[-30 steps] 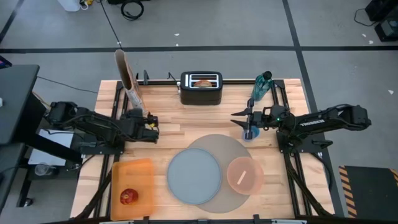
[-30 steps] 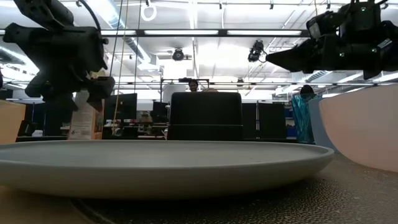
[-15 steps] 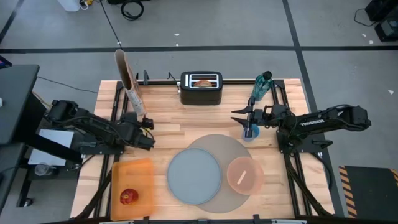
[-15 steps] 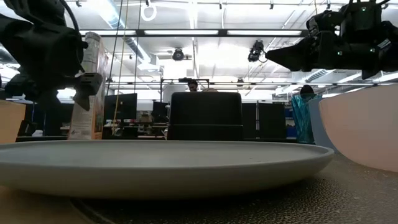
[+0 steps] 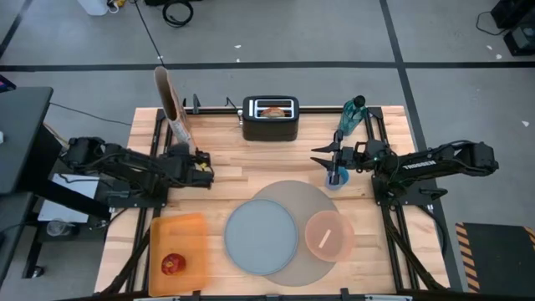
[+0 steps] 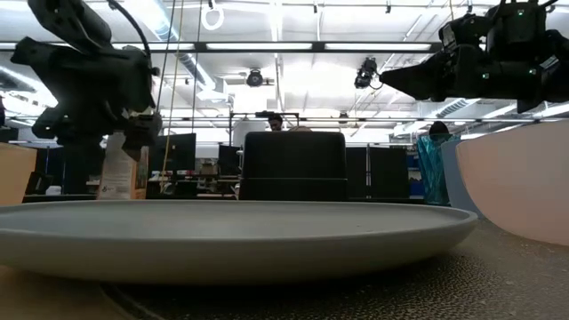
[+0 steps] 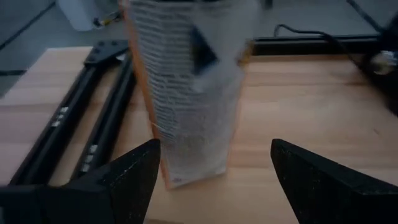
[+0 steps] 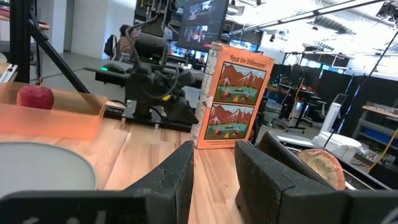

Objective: Arrange a breakfast setting
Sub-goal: Pour cereal into the orange bowl

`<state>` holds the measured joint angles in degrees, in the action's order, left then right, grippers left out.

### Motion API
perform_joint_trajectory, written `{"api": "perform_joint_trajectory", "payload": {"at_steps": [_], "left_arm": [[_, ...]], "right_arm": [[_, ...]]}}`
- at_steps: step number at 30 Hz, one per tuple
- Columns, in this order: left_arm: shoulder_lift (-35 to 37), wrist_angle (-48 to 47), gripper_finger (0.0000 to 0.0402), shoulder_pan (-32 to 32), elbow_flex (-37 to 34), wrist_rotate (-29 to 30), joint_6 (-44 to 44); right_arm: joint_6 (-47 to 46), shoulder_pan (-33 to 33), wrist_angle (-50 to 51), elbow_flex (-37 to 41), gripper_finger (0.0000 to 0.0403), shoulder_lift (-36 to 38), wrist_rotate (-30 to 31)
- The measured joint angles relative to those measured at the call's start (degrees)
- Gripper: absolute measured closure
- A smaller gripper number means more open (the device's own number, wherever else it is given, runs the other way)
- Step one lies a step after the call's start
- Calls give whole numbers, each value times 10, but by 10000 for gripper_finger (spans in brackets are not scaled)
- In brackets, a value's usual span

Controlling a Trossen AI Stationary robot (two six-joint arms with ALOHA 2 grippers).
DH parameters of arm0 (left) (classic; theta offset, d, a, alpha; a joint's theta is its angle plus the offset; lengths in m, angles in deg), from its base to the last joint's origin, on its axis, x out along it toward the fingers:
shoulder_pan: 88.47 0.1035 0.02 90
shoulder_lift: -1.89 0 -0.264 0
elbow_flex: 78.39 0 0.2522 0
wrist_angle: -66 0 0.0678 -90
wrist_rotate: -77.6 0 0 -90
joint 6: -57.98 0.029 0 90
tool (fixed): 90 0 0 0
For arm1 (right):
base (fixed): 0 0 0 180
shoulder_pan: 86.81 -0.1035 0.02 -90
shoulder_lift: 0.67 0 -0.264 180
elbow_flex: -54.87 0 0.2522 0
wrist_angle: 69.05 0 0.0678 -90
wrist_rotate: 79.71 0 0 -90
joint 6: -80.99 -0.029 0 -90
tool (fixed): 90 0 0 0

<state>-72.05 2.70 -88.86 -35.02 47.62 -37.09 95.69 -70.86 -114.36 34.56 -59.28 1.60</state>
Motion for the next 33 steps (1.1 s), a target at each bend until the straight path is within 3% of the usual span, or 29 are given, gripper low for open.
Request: {"api": "perform_joint_trajectory", "payload": {"at_steps": [5, 9, 15, 22, 33], "left_arm": [[0, 23, 86, -11, 0, -26, 18], [0, -14, 86, -25, 0, -25, -11], [1, -25, 86, -35, 6, -6, -14], [1, -137, 86, -36, 61, 12, -3], [1, -193, 86, -19, 87, 71, -28]], "right_arm": [[-4, 3, 8, 0, 279, 0, 0], [-6, 12, 5, 0, 279, 0, 0], [-20, 21, 6, 0, 279, 0, 0], [-25, 27, 4, 0, 279, 0, 0], [-25, 27, 3, 0, 279, 0, -4]]}}
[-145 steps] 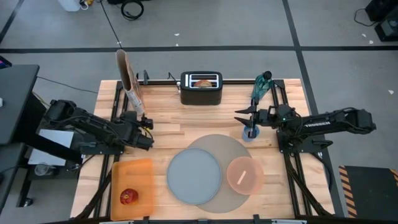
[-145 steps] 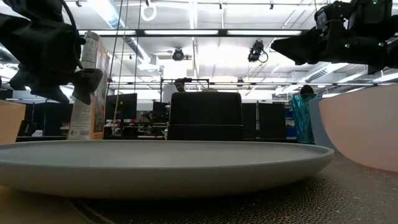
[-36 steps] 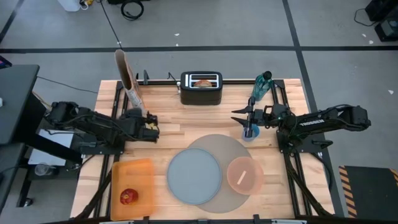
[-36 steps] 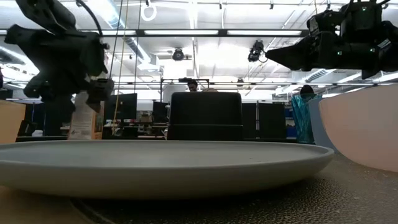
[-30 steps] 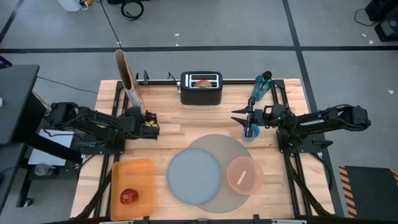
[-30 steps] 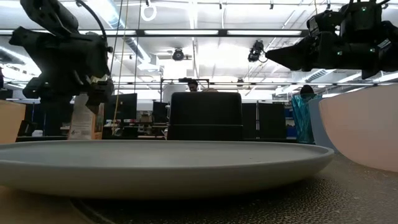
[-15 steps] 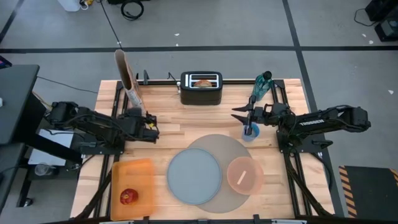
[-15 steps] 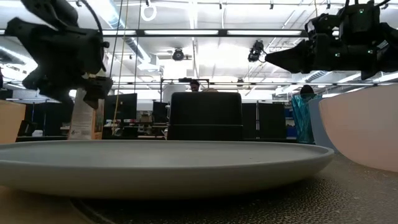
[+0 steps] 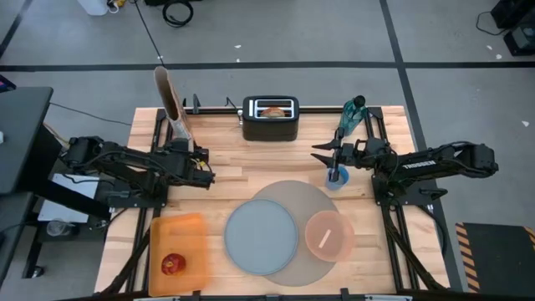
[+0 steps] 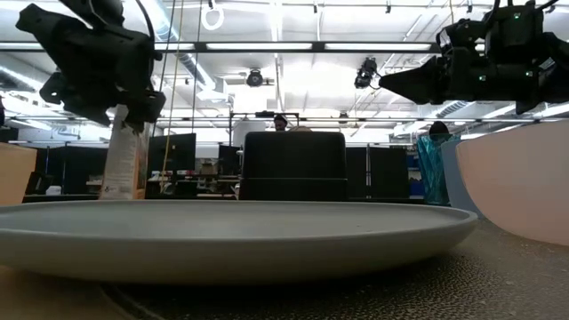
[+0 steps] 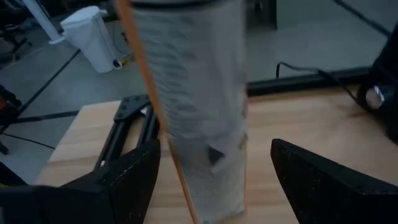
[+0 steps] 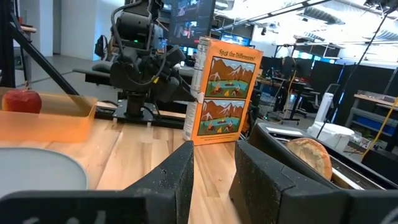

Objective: Arrange a breakfast setting
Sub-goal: Pour cereal into the orange bowl

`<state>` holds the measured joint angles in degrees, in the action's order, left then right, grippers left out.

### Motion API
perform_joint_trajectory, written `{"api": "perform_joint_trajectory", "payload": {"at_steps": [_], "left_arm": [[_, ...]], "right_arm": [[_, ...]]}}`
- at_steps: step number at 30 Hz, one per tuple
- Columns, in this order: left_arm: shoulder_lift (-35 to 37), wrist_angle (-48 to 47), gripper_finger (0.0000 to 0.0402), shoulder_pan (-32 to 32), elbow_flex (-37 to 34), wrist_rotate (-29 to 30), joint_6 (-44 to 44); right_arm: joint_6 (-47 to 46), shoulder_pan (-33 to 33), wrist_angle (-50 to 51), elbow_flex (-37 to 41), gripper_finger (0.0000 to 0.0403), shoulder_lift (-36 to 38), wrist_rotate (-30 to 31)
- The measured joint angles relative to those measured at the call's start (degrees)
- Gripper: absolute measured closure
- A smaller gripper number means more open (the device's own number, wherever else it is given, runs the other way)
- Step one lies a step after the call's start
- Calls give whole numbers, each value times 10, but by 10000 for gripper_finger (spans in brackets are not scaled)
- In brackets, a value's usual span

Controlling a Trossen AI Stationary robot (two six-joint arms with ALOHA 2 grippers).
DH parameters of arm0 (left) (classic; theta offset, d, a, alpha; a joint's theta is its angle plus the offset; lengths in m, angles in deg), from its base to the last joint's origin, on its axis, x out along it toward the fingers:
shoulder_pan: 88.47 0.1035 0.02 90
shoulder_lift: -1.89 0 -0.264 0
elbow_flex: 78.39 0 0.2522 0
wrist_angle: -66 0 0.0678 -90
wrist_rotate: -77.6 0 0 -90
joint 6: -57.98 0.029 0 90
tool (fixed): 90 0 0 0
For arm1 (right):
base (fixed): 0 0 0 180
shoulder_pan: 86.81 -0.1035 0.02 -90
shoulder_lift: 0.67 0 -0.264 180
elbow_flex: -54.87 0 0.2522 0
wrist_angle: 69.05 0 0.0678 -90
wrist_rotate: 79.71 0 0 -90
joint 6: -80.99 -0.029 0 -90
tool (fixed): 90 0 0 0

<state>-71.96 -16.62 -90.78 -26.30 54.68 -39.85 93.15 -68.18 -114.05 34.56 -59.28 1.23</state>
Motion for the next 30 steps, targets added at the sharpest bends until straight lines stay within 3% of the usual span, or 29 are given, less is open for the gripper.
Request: {"api": "perform_joint_trajectory", "payload": {"at_steps": [8, 17, 24, 30], "left_arm": [[0, 3, 86, 17, 0, 37, -35], [0, 17, 86, 79, -1, 75, -21], [0, 113, 88, 97, -56, 103, -1], [0, 253, 92, 92, -132, 107, 50]], "right_arm": [[0, 0, -8, 0, 279, 0, -2], [-2, -2, -12, 0, 279, 0, -33], [-11, -2, -18, 0, 279, 0, -58], [-15, -2, -21, 0, 279, 0, -59]]}}
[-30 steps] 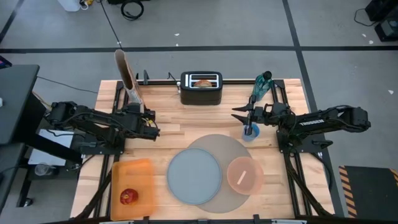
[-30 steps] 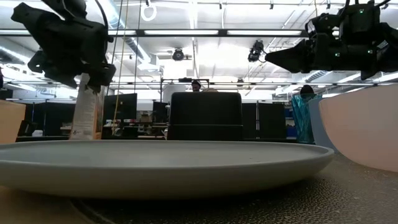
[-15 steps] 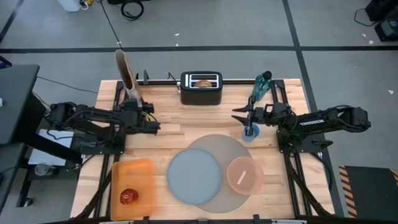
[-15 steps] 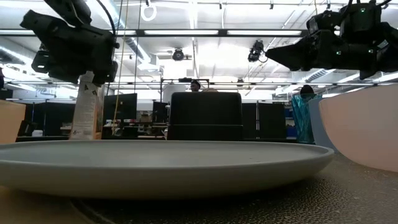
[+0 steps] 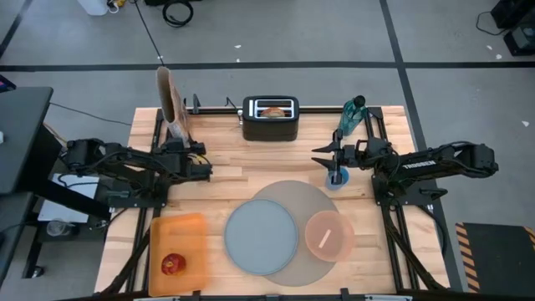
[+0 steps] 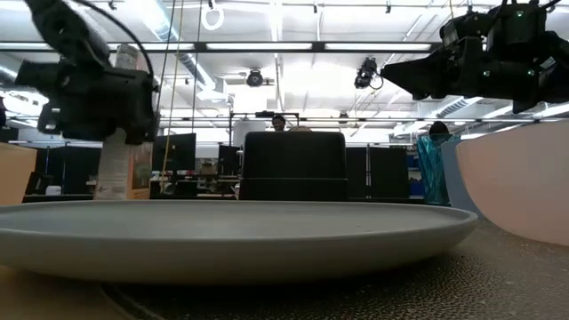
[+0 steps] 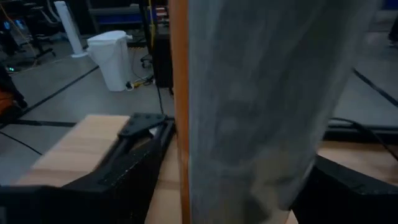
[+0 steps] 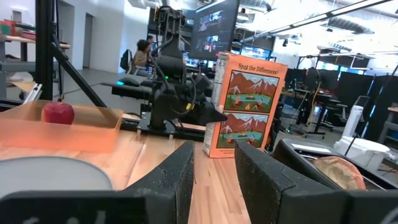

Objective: Arrange a breakfast setting
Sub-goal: Pour cereal into the orange bowl

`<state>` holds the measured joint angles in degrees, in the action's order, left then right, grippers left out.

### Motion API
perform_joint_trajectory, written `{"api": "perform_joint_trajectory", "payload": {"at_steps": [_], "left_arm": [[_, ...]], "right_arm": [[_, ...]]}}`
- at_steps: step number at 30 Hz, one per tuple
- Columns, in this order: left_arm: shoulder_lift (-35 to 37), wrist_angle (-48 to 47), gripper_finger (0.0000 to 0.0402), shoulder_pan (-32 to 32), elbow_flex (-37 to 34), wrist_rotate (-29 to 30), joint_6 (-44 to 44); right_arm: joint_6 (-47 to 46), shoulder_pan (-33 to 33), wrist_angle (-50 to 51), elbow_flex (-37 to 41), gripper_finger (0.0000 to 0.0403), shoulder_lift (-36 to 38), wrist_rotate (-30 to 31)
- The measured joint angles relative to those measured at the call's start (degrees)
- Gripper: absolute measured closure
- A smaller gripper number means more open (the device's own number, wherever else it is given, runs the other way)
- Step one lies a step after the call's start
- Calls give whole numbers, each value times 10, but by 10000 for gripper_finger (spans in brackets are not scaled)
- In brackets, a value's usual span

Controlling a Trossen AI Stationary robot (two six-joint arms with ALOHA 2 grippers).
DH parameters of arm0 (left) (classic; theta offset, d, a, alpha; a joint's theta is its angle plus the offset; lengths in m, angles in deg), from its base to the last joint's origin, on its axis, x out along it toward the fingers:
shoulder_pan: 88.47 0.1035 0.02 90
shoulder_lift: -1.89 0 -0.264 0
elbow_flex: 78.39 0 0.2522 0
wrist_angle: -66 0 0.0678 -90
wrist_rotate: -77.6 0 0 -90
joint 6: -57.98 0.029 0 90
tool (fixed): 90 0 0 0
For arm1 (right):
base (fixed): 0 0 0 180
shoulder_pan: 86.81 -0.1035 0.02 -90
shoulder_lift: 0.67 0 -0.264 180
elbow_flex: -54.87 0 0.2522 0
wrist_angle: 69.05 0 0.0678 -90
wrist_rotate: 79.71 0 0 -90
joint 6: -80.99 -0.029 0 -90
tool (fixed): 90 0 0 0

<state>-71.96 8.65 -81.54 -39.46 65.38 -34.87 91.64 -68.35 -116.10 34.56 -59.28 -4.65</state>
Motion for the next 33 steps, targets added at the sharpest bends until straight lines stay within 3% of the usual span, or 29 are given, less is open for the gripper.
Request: {"api": "perform_joint_trajectory", "payload": {"at_steps": [4, 13, 26, 33], "left_arm": [[0, 77, 92, 1, -42, -14, 33], [0, 139, 93, 16, -117, -25, 33], [0, 210, 93, -26, -125, -26, 171], [0, 210, 93, -38, -125, 0, 176]], "right_arm": [[0, 0, 0, 0, 279, 0, 0], [7, 0, 6, 0, 279, 0, -8], [-18, -1, 14, 0, 279, 0, 0], [-45, -2, 14, 0, 279, 0, -30]]}}
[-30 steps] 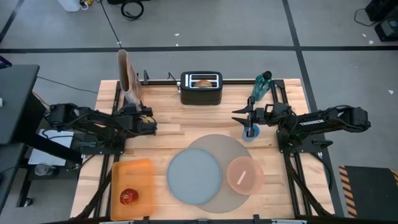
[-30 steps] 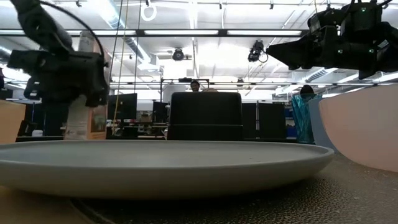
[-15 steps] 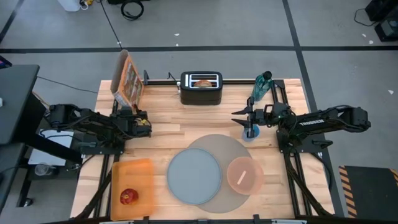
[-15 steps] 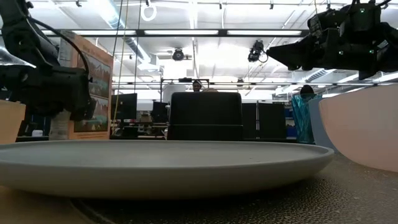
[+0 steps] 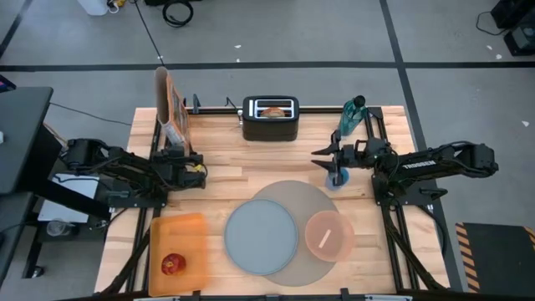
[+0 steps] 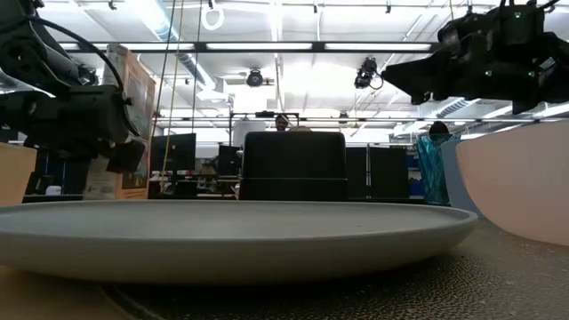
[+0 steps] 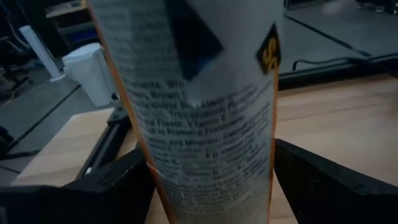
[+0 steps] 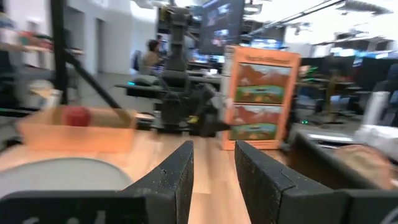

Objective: Arrange a breakfast setting
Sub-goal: Pour cereal into the orange bowl

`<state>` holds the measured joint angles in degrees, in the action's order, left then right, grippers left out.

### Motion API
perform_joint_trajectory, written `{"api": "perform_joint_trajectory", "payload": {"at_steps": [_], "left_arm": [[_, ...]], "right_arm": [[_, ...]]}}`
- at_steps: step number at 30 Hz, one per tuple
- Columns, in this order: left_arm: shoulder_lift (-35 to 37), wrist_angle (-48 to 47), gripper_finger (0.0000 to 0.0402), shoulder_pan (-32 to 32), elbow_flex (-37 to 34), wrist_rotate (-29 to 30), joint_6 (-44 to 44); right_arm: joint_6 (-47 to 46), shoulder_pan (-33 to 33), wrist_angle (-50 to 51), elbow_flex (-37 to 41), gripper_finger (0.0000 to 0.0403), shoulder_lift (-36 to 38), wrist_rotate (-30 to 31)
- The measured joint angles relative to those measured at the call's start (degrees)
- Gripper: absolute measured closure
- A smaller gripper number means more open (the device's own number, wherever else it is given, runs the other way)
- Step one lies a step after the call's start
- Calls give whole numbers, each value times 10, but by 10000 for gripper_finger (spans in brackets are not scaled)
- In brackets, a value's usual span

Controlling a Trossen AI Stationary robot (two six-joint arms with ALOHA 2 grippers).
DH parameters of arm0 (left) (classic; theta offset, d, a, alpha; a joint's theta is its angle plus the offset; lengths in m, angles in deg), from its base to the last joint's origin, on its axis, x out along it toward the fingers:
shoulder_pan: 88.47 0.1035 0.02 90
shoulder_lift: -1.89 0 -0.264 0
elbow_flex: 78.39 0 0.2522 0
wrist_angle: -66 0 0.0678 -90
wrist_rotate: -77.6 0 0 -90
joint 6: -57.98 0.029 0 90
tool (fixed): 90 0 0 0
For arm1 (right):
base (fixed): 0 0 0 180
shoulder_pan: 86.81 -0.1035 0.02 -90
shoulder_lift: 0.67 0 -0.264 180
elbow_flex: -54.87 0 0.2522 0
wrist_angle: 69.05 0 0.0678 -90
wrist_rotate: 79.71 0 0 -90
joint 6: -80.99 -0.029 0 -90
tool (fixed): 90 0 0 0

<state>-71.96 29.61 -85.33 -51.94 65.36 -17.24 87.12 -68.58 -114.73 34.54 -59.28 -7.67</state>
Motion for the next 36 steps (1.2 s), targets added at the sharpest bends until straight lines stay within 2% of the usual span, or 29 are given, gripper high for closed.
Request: {"api": "perform_joint_trajectory", "payload": {"at_steps": [3, 8, 14, 21, 27, 31, 36], "left_arm": [[0, 3, 93, 13, 0, 6, -6], [0, 16, 93, 18, 0, -1, -38], [0, 42, 93, 4, -11, 5, -36], [0, 181, 95, -6, -78, 27, 13], [0, 246, 100, 13, -78, 36, 95], [0, 268, 102, 28, -78, 22, 127], [0, 272, 140, 46, -78, -5, 138]], "right_arm": [[-19, -16, 0, 0, 279, 0, -17], [-28, -63, -1, 0, 279, -2, 28], [-63, -138, -1, 0, 279, -20, 58], [-61, -220, -7, 0, 279, -61, 168], [-44, -235, -14, 0, 279, -88, 175], [-13, -235, -15, 0, 279, -102, 175], [34, -233, -18, 0, 279, -114, 175]]}}
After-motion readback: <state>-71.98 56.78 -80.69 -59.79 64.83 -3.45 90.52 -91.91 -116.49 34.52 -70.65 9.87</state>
